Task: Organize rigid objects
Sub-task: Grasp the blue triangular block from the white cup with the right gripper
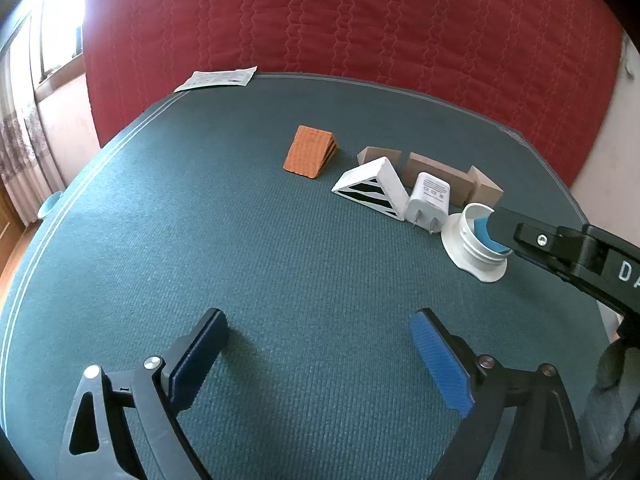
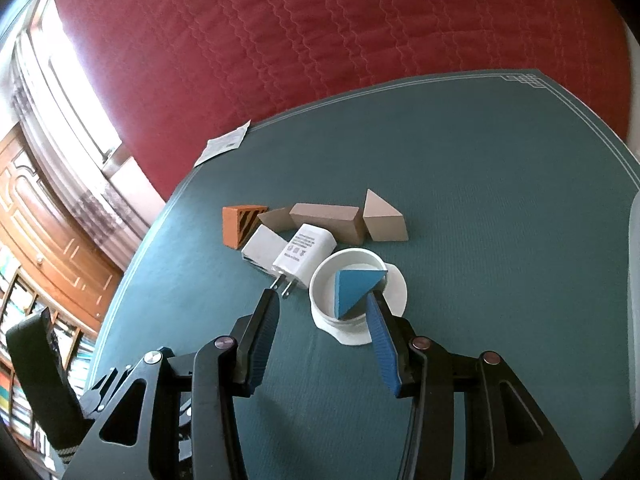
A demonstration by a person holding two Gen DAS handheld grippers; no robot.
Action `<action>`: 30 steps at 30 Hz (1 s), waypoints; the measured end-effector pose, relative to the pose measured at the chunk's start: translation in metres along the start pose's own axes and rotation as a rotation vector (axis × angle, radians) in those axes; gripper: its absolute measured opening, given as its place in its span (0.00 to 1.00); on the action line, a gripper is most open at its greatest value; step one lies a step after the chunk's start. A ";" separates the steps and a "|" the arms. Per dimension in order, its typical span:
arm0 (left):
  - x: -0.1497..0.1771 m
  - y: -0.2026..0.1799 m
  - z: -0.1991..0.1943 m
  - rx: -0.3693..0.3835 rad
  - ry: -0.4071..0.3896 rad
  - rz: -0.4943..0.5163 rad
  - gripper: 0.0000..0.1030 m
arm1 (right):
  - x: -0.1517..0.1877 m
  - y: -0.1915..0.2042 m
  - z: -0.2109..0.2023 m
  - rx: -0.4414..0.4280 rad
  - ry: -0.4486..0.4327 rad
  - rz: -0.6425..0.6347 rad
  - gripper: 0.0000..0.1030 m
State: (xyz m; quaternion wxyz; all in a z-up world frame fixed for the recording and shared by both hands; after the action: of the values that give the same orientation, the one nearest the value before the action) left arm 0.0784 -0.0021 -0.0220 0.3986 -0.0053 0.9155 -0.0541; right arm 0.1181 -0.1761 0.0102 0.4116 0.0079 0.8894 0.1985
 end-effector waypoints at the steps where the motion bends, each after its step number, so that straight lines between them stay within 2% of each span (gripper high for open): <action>1: 0.000 0.000 0.000 0.000 0.000 -0.001 0.93 | -0.001 0.001 0.001 -0.002 -0.002 -0.002 0.45; 23: 0.000 -0.002 0.000 -0.003 0.002 -0.005 0.96 | -0.009 0.004 0.020 0.085 -0.014 0.005 0.44; 28: 0.000 -0.003 0.000 -0.003 0.002 -0.006 0.96 | -0.010 0.006 0.024 0.115 -0.026 -0.025 0.44; 30: 0.000 -0.003 0.000 -0.003 0.002 -0.007 0.96 | -0.009 0.006 0.026 0.134 -0.027 -0.040 0.40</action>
State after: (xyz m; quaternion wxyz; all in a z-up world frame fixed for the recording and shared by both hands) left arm 0.0784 -0.0051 -0.0216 0.3976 -0.0089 0.9159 -0.0539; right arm 0.1422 -0.1629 0.0039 0.4262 0.0205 0.8950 0.1301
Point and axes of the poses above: each gripper's, at about its wrist camera, not at the fingertips, and z roughly the way its jaws point, y to its left, x to its underside, the point moved 4 cm from there along z, roughly the way its jaws point, and after that the axes turned 7 degrees about -y, right-handed, at the moved point
